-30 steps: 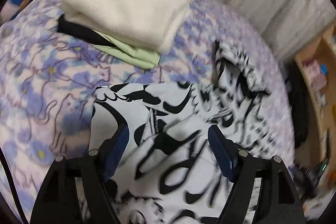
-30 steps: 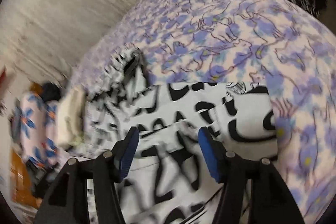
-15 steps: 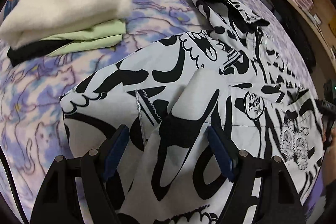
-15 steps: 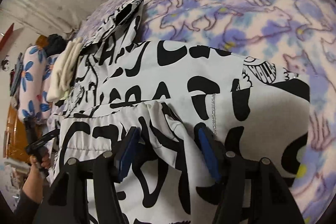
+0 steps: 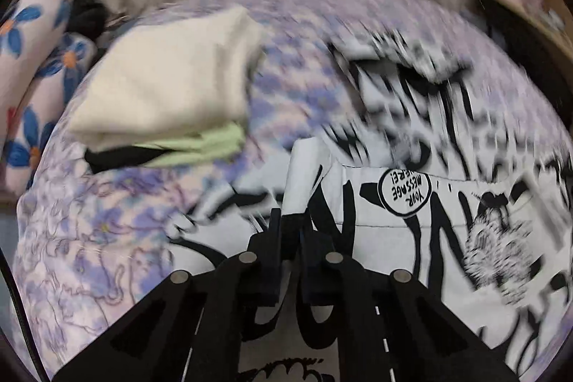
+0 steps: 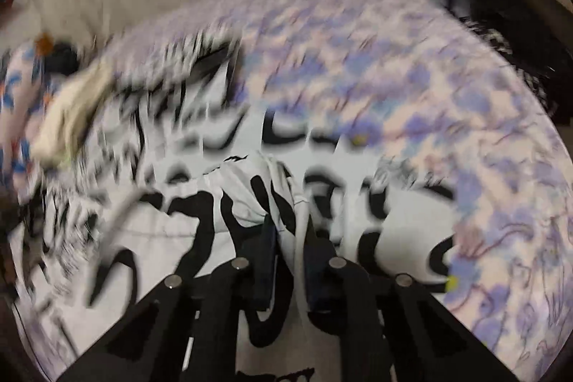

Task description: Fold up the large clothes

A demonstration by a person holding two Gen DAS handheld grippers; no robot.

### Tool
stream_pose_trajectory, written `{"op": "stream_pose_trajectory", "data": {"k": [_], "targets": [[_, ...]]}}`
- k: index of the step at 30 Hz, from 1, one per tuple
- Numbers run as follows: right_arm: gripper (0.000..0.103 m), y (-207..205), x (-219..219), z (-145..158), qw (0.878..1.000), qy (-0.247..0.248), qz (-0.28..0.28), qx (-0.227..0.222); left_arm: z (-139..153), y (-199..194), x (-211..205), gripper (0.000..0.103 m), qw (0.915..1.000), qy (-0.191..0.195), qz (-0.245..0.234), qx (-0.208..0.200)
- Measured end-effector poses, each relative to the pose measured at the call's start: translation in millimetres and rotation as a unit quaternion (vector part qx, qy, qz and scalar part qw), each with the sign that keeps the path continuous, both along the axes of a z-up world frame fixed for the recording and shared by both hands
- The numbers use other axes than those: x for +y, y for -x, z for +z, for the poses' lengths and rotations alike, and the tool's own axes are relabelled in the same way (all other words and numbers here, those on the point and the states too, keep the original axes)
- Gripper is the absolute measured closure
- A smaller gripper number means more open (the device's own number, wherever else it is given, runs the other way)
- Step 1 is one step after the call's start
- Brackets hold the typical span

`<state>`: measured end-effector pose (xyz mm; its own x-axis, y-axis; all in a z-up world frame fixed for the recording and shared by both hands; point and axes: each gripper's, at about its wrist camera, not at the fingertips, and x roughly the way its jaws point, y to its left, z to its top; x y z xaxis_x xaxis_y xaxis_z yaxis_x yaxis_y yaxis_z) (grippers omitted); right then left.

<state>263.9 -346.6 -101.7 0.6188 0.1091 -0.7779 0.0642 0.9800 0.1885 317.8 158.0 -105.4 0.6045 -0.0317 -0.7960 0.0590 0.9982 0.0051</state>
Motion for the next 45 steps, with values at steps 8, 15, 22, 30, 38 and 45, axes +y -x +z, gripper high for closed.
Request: {"op": "stream_pose_trajectory", "data": {"k": [8,15,22,30,38,45], "targets": [[0.091,-70,9,-14,0.998,0.005,-0.056,0.011,-18,-53,-3,0.097,0.9981,-0.019,0.055,-0.020],[0.087,-84,11,-74,0.995,0.025,-0.069,0.065,-88,-68,-1,0.094,0.9969,-0.021,0.074,0.014],[0.073,-73,11,-50,0.993,0.030,-0.087,0.075,-63,-51,17,0.078,0.9957,0.019,0.090,0.013],[0.044,-42,95,-11,0.997,0.057,-0.056,0.011,-20,-16,-4,0.089,0.9956,0.072,0.045,-0.038],[0.043,-22,202,-1,0.990,0.115,0.036,-0.077,-42,-16,-88,0.092,0.9964,0.082,-0.021,-0.005],[0.053,-62,184,-58,0.989,0.127,0.075,0.014,-72,-27,-92,0.092,0.9987,0.048,-0.011,0.012]]}}
